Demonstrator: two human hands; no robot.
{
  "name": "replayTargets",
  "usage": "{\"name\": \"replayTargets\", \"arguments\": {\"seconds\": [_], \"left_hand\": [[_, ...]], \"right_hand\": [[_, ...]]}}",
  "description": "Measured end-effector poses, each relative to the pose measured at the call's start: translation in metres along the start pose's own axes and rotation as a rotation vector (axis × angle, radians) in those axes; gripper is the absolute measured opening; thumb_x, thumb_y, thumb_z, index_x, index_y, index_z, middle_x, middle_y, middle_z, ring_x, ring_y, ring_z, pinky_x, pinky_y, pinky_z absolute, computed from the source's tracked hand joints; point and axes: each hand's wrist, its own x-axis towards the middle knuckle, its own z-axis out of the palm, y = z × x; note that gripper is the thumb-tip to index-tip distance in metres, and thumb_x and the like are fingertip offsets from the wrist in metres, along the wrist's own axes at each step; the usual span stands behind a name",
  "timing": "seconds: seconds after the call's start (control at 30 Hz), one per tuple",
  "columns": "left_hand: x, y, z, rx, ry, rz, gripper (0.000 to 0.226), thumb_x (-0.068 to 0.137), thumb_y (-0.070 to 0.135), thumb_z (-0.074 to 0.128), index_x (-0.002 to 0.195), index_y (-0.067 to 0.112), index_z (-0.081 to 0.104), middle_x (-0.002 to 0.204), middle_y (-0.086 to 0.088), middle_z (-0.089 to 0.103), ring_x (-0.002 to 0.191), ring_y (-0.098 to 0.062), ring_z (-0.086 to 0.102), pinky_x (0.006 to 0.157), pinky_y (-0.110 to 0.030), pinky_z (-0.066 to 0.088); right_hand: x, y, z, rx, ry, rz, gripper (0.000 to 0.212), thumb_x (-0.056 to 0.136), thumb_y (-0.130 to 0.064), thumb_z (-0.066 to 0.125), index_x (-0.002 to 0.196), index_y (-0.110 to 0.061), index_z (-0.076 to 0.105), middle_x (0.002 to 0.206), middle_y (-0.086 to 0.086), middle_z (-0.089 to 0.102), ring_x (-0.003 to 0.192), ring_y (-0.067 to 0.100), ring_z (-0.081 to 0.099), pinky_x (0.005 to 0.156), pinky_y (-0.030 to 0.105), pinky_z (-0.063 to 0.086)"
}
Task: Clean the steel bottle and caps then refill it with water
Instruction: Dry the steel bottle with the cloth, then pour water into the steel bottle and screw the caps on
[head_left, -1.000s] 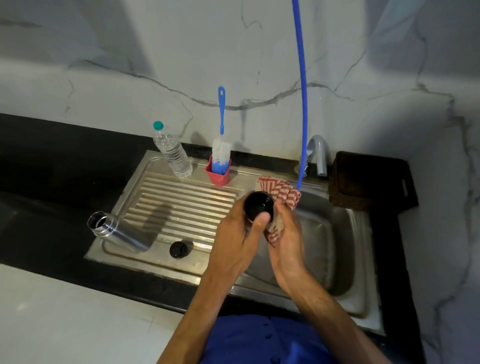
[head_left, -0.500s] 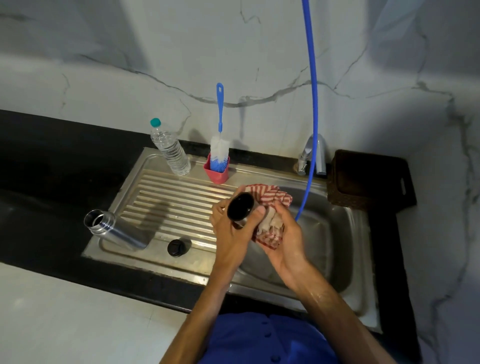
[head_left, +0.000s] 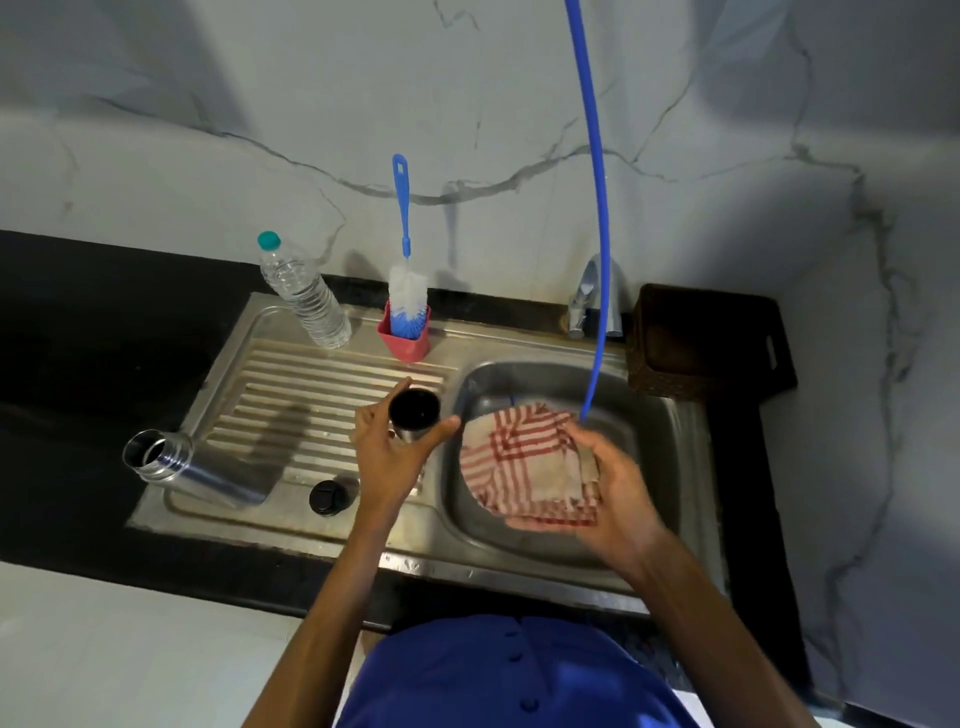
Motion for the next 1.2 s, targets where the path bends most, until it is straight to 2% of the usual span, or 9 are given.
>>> {"name": "replayTargets", "arguments": {"seconds": [0.1,0.2,0.37,0.47,0.53,0.73,0.87,1.03,1.2], "left_hand": [[0.007,-0.045,-0.001,0.118,-0.002,-0.136,0.088,0.061,0.06,0.094,0.138,0.03,0.065,0.116,-0.002,0.061,0.11,-0.023,0.062,0.1,-0.046,0.054],[0.007,-0.066,0.0,0.09,0.009,-0.166,0.068,0.069,0.04,0.097,0.127,0.016,0.07,0.11,-0.003,0.073,0.104,-0.024,0.07,0.091,-0.035,0.056],[0.009,-0.084,0.012,0.162,0.033,-0.302,0.093,0.074,0.018,0.095,0.148,0.009,0.041,0.131,-0.025,0.066,0.118,-0.042,0.066,0.101,-0.051,0.051],[0.015,-0.083,0.015,0.158,0.081,-0.342,0.095,0.076,0.012,0.093,0.151,0.005,0.035,0.133,-0.032,0.062,0.121,-0.048,0.062,0.105,-0.055,0.049],[0.019,-0.081,0.016,0.148,0.085,-0.362,0.093,0.078,0.008,0.091,0.152,0.005,0.035,0.135,-0.033,0.06,0.124,-0.049,0.06,0.108,-0.057,0.047],[0.035,-0.085,0.01,0.153,0.117,-0.351,0.082,0.08,0.006,0.089,0.147,0.005,0.042,0.135,-0.03,0.06,0.125,-0.047,0.059,0.107,-0.057,0.049],[0.05,-0.096,0.007,0.27,0.081,-0.334,0.067,0.077,0.005,0.09,0.133,-0.003,0.055,0.124,-0.03,0.065,0.117,-0.049,0.062,0.099,-0.055,0.049],[0.062,-0.106,0.007,0.329,0.009,-0.291,0.059,0.078,0.012,0.087,0.126,-0.003,0.058,0.117,-0.027,0.066,0.106,-0.047,0.066,0.084,-0.049,0.055],[0.051,-0.107,0.008,0.343,0.017,-0.193,0.101,0.068,0.034,0.095,0.144,-0.009,0.045,0.132,-0.033,0.054,0.119,-0.052,0.056,0.099,-0.053,0.051]], "right_hand": [[-0.012,-0.003,-0.038,-0.324,0.022,0.061,0.049,0.074,-0.016,0.077,0.121,-0.002,0.069,0.11,0.025,0.073,0.096,0.035,0.072,0.083,0.047,0.06],[-0.021,-0.027,-0.091,-0.507,0.136,0.015,0.046,0.07,-0.018,0.076,0.112,0.001,0.071,0.108,0.034,0.069,0.096,0.042,0.07,0.084,0.054,0.058],[0.007,-0.102,-0.154,-0.232,0.453,-0.33,0.016,0.086,-0.023,0.072,0.097,-0.012,0.075,0.082,0.005,0.076,0.078,0.023,0.072,0.062,0.035,0.061],[0.055,-0.157,-0.176,-0.086,0.602,-0.44,0.037,0.083,-0.013,0.07,0.12,-0.009,0.071,0.108,0.008,0.076,0.102,0.028,0.071,0.082,0.043,0.061],[0.082,-0.185,-0.188,-0.057,0.638,-0.428,0.055,0.076,-0.021,0.075,0.129,-0.016,0.067,0.121,0.007,0.072,0.111,0.028,0.068,0.077,0.043,0.062],[0.095,-0.165,-0.202,-0.622,0.978,-0.309,0.052,0.09,-0.029,0.065,0.134,-0.002,0.055,0.131,0.02,0.062,0.104,0.034,0.065,0.08,0.038,0.057],[0.08,-0.095,-0.209,-0.572,0.949,-0.344,0.022,0.087,-0.026,0.06,0.099,-0.011,0.071,0.087,0.008,0.072,0.08,0.028,0.068,0.082,0.052,0.06],[0.036,0.001,-0.165,-0.491,0.808,-0.302,0.014,0.096,-0.011,0.062,0.091,-0.018,0.073,0.087,0.009,0.074,0.075,0.023,0.07,0.07,0.035,0.058],[0.022,0.06,-0.105,-0.633,0.515,-0.168,0.013,0.098,-0.014,0.06,0.093,-0.012,0.072,0.085,0.008,0.078,0.063,0.016,0.066,0.059,0.027,0.047]]}}
